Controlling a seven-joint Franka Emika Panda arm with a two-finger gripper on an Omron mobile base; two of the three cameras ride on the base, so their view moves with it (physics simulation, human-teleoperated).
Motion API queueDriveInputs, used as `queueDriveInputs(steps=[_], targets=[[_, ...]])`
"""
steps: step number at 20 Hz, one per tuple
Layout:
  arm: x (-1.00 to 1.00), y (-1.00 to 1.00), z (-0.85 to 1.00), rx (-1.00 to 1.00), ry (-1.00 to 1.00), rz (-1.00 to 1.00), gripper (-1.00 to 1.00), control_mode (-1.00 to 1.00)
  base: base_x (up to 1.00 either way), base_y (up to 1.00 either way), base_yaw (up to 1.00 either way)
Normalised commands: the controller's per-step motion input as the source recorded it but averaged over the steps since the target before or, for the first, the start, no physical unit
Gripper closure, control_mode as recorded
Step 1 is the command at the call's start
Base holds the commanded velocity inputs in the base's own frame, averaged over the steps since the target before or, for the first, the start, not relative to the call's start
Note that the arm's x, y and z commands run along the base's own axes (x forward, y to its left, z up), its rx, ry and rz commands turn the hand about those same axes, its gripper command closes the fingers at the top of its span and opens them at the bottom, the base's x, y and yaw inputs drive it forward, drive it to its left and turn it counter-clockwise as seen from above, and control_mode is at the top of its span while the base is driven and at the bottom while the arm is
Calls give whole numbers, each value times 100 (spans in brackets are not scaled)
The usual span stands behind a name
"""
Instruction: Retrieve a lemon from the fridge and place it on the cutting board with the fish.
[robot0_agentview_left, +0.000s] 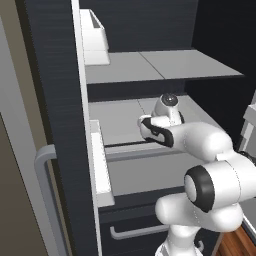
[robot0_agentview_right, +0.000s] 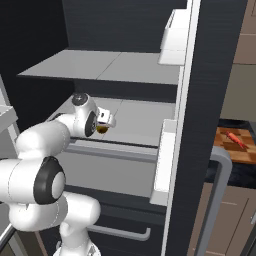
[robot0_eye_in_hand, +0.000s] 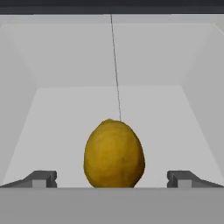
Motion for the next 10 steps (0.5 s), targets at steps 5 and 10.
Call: queueDriveInputs(steps=[5, 10], targets=[[13, 0, -14, 0, 5, 0, -100, -100, 0, 0, 0], [15, 0, -11, 0, 7, 0, -100, -100, 0, 0, 0]])
